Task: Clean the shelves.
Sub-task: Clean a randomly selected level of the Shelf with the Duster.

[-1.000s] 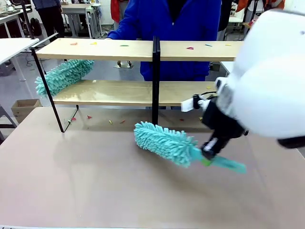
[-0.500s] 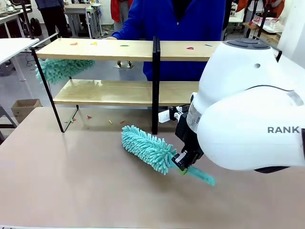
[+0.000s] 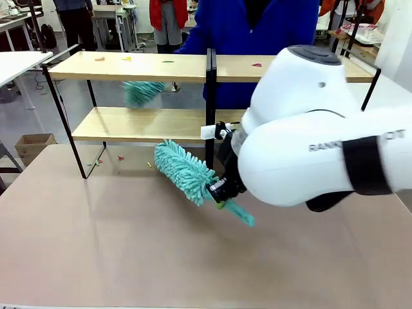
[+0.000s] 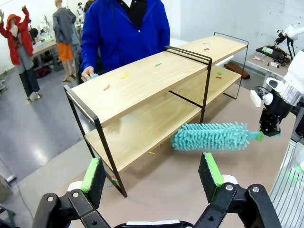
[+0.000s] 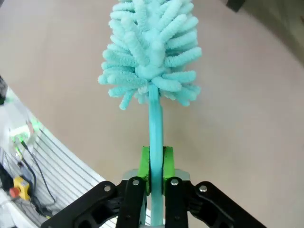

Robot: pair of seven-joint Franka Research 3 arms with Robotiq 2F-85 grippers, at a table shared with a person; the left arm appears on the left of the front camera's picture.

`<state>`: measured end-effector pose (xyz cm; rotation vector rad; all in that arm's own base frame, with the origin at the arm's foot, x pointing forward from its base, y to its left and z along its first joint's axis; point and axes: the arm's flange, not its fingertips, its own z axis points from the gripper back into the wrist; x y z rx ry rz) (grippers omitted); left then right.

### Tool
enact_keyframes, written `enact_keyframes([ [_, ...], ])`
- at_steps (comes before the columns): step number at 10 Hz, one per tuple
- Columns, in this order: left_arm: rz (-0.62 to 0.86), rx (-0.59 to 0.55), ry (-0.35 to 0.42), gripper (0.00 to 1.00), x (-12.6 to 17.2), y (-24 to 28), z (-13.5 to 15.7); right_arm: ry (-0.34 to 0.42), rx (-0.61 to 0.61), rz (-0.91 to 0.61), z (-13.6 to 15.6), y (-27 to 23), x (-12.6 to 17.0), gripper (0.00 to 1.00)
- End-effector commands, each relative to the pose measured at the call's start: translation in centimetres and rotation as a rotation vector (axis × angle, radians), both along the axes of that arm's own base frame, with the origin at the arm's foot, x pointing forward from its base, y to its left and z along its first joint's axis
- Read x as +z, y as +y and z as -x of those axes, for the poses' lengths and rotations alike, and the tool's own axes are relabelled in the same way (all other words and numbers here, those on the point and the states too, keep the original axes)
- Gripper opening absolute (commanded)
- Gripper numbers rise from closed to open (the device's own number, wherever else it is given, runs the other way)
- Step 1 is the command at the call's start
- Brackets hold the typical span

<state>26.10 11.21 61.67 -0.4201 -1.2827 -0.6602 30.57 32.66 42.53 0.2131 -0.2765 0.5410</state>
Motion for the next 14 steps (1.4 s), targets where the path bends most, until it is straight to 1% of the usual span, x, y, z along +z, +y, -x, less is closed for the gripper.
enact_keyframes([
  [1, -0.010, -0.002, 0.002, 1.00, 0.0, 0.0, 0.0, -0.048, -0.126, -0.011, -0.7, 3.2, -0.8, 0.12],
  [3, -0.010, -0.002, 0.002, 1.00, 0.0, 0.0, 0.0, -0.026, -0.156, 0.048, -0.5, 5.0, -2.5, 0.12],
  [5, -0.010, -0.002, 0.002, 1.00, 0.0, 0.0, 0.0, -0.092, -0.278, 0.039, -0.4, 6.3, -3.5, 0.12],
  [6, -0.010, -0.002, 0.002, 1.00, 0.0, 0.0, 0.0, -0.153, -0.329, 0.033, -0.9, 7.6, -4.6, 0.12],
  [7, -0.010, -0.002, 0.002, 1.00, 0.0, 0.0, 0.0, -0.177, -0.327, 0.020, -1.2, 8.2, -5.2, 0.12],
  [8, -0.010, -0.002, 0.002, 1.00, 0.0, 0.0, 0.0, -0.129, -0.295, 0.027, -2.2, 8.8, -5.9, 0.12],
  [10, -0.010, -0.002, 0.002, 1.00, 0.0, 0.0, 0.0, -0.105, -0.288, 0.009, -4.4, 10.0, -6.4, 0.12],
  [11, -0.010, -0.002, 0.002, 1.00, 0.0, 0.0, 0.0, -0.105, -0.289, 0.002, -5.3, 10.6, -6.5, 0.12],
  [12, -0.010, -0.002, 0.002, 1.00, 0.0, 0.0, 0.0, -0.101, -0.289, -0.005, -6.0, 11.2, -6.9, 0.12],
  [14, -0.010, -0.002, 0.002, 1.00, 0.0, 0.0, 0.0, -0.061, -0.261, -0.009, -6.8, 12.6, -7.7, 0.12],
])
